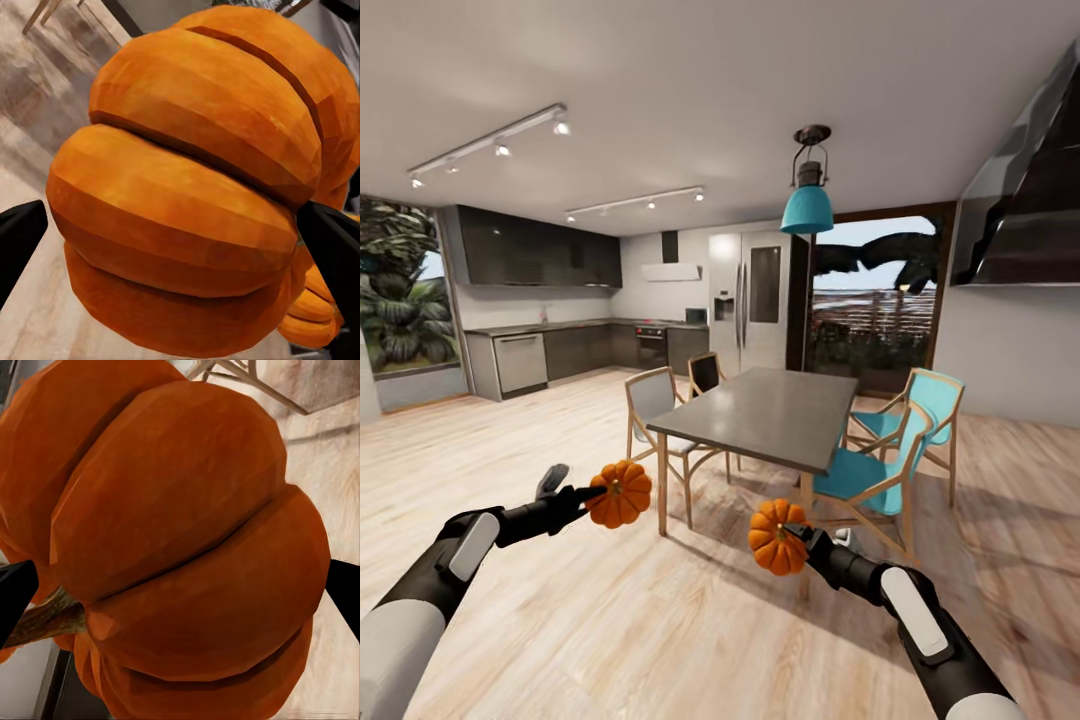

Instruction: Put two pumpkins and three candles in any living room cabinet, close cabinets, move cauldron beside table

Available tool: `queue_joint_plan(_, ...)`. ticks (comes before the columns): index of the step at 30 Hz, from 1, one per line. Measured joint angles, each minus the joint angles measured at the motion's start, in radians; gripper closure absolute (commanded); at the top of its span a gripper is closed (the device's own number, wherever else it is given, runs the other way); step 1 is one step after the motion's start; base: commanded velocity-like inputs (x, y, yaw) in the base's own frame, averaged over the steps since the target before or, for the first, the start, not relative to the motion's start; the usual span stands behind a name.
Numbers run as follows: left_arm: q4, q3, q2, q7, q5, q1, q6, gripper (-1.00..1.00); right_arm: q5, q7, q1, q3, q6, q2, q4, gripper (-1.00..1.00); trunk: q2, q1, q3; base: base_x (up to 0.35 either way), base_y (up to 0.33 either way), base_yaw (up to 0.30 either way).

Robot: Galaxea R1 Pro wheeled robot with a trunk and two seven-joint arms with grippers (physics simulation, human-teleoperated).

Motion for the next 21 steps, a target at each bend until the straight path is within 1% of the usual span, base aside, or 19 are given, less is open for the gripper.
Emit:
queue_joint_plan(5,0.000,0.018,-0.003,0.000,0.004,0.001,0.002,1.00,0.001,0.000,0.000,0.013,0.001,0.000,-0.001,1.00,0.000,0.000,0.006,0.007,0.000,0.202)
queue_joint_plan(9,0.001,0.021,-0.004,0.019,0.002,0.001,0.001,1.00,0.002,0.000,0.000,0.019,0.002,0.000,-0.001,1.00,0.000,0.000,0.011,0.133,0.000,0.198)
queue_joint_plan(14,0.002,0.023,-0.005,0.033,0.003,0.000,0.001,1.00,0.004,0.001,0.000,0.023,0.003,0.000,-0.008,1.00,0.000,0.000,0.015,0.261,0.000,0.087)
queue_joint_plan(16,0.020,0.022,-0.003,0.035,-0.002,0.000,0.000,1.00,0.004,0.001,0.000,0.030,0.004,0.000,-0.009,1.00,0.000,-0.001,0.015,0.314,0.000,0.015)
queue_joint_plan(18,0.030,0.022,-0.001,0.036,0.000,-0.001,0.001,1.00,0.006,0.001,0.000,0.032,0.004,0.001,-0.010,1.00,0.000,-0.001,0.016,0.320,0.000,0.058)
queue_joint_plan(19,0.034,0.022,0.000,0.036,0.004,-0.001,0.002,1.00,0.006,0.001,0.000,0.034,0.004,0.001,-0.010,1.00,0.000,-0.001,0.017,0.323,0.000,0.152)
queue_joint_plan(21,0.039,0.022,0.001,0.036,0.000,-0.001,0.000,1.00,0.006,0.001,0.000,0.037,0.004,0.001,-0.010,1.00,0.000,-0.001,0.017,0.320,0.000,0.210)
